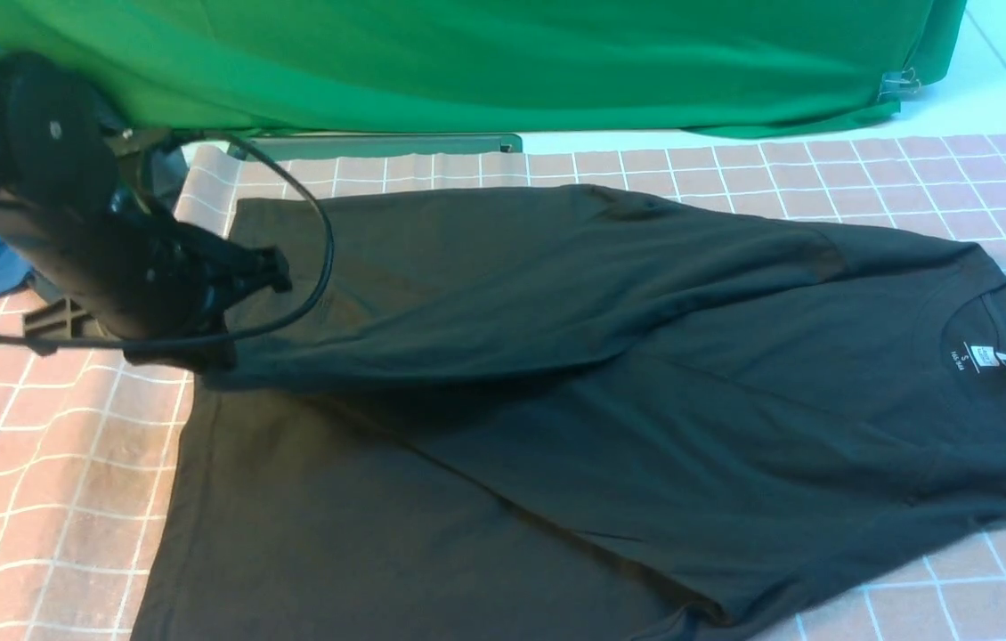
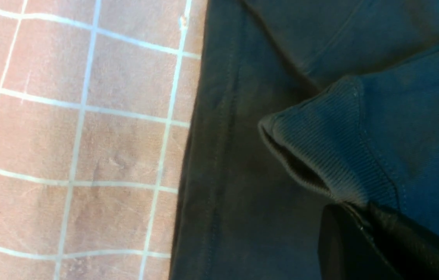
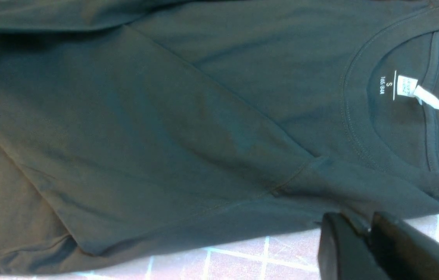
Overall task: Fold a long-sleeved shirt over a pink coffee tablecloth.
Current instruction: 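Fold the left side of the dark shirt inward over its body with the left gripper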
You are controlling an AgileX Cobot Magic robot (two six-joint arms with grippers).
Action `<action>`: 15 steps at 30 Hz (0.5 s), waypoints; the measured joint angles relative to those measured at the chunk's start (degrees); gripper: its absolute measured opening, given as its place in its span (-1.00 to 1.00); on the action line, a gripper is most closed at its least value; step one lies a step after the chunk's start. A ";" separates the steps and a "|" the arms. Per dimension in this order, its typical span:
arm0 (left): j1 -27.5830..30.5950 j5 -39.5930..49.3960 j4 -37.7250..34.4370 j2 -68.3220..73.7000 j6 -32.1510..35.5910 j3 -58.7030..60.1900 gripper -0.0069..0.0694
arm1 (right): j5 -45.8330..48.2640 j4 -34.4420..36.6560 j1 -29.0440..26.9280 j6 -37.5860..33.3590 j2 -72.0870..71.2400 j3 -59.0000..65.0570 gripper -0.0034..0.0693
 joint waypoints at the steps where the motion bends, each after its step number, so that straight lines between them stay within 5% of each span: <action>1: 0.00 -0.86 0.09 0.00 -0.28 0.71 -0.74 | 0.11 0.05 0.00 0.00 0.00 0.00 -0.51; 10: 0.00 -2.88 -0.38 0.00 -1.14 5.27 -0.64 | 0.18 0.11 0.00 0.00 0.00 0.00 -0.48; 15: 0.00 -2.93 -0.38 0.00 -1.50 5.33 -0.21 | 0.18 0.11 0.00 0.00 0.00 0.00 -0.46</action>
